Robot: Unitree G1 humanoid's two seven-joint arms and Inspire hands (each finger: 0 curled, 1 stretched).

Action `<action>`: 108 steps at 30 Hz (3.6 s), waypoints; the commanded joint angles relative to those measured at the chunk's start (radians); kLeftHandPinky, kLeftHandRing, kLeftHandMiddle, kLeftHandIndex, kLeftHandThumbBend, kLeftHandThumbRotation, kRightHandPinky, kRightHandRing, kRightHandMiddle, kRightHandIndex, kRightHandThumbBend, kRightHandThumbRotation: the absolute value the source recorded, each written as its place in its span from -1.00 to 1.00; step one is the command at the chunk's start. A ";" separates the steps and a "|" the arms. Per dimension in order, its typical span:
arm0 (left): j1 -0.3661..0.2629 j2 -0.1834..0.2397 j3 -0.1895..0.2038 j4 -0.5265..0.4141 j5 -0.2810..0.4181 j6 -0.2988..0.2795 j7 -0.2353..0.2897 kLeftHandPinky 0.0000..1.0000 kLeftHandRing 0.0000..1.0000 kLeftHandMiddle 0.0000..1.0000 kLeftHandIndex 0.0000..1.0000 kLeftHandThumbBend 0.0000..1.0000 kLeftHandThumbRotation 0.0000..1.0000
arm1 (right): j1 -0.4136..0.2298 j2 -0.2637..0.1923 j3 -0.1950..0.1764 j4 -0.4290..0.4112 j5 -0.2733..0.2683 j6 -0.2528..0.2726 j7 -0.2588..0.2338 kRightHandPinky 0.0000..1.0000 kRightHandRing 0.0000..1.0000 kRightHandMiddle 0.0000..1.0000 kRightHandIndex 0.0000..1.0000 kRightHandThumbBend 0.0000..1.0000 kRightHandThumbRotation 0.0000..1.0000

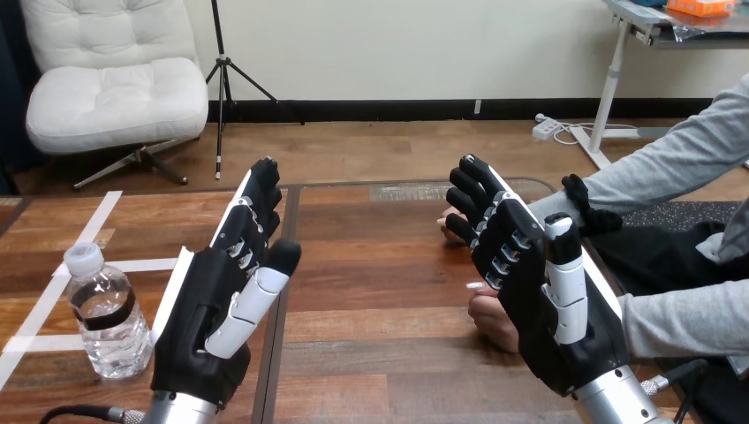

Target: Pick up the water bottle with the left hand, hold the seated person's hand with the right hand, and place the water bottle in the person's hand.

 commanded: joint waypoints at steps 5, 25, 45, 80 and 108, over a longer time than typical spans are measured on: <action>-0.061 0.000 0.003 -0.007 -0.004 -0.011 0.002 0.99 1.00 0.99 0.87 0.72 0.34 | -0.056 0.004 -0.008 0.000 0.013 -0.016 0.008 1.00 1.00 0.97 0.92 0.71 1.00; -0.090 0.006 0.017 0.043 -0.034 -0.065 -0.040 0.99 1.00 0.99 0.90 0.67 0.87 | -0.058 0.006 -0.006 -0.002 -0.004 -0.019 -0.003 1.00 1.00 0.97 0.92 0.71 1.00; -0.150 0.036 0.061 -0.013 -0.014 -0.081 -0.010 0.96 0.98 0.99 0.92 0.91 0.98 | -0.052 0.007 -0.007 -0.010 0.001 -0.013 -0.007 1.00 1.00 0.98 0.94 0.70 1.00; -0.333 0.090 0.183 -0.050 -0.100 -0.129 0.010 0.77 0.93 0.94 0.88 0.84 0.91 | -0.037 0.006 -0.003 -0.019 -0.005 -0.011 -0.016 1.00 1.00 1.00 0.96 0.67 1.00; -0.333 0.127 0.286 -0.133 -0.142 -0.156 0.038 0.75 0.92 0.95 0.88 0.92 0.83 | -0.038 0.004 -0.002 -0.017 -0.010 -0.013 -0.021 1.00 1.00 0.99 0.94 0.67 1.00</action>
